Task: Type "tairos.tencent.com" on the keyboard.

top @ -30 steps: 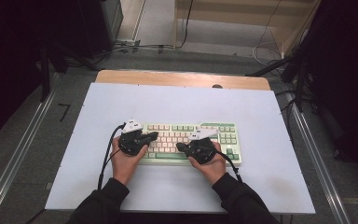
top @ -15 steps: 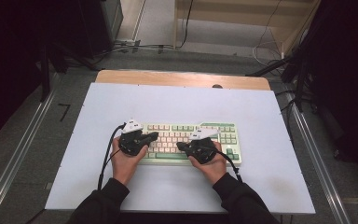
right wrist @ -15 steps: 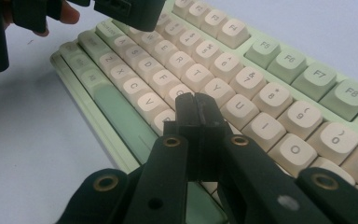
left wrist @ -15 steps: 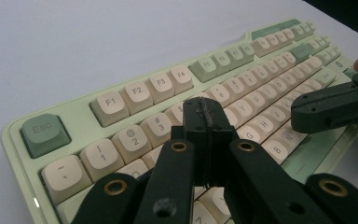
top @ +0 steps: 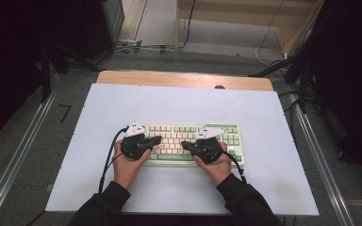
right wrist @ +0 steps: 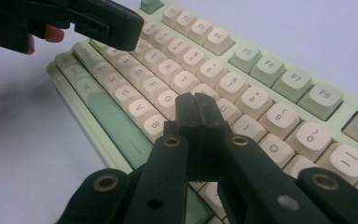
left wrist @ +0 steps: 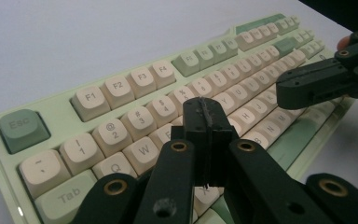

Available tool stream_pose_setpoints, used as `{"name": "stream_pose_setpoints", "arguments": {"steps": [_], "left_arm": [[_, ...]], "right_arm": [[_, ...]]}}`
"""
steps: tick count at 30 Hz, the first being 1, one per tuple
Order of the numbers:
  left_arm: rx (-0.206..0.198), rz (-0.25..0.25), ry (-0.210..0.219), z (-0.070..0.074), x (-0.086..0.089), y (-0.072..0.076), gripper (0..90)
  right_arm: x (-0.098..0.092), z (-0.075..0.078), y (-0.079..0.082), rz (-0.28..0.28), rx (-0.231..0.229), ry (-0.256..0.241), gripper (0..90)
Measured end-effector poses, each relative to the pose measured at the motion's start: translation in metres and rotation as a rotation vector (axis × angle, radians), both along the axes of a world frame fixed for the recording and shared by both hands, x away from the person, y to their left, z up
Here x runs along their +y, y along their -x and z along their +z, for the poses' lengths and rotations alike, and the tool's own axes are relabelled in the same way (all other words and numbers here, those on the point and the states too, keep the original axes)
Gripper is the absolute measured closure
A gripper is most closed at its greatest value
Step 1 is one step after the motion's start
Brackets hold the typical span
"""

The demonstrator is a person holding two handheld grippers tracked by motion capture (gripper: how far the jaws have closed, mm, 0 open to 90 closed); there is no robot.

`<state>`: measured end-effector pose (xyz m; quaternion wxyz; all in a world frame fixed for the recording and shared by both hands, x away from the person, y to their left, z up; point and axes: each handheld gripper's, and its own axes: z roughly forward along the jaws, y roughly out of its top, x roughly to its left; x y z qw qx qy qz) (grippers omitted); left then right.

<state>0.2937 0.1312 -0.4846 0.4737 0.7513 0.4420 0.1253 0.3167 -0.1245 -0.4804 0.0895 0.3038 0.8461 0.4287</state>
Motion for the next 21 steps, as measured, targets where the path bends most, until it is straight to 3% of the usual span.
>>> {"name": "stream_pose_setpoints", "arguments": {"steps": [21], "left_arm": [[0.022,-0.061,-0.046,-0.007,-0.013,0.010,90.0]], "right_arm": [[-0.002,0.001,-0.001,-0.011,0.000,-0.001,88.3]]}}
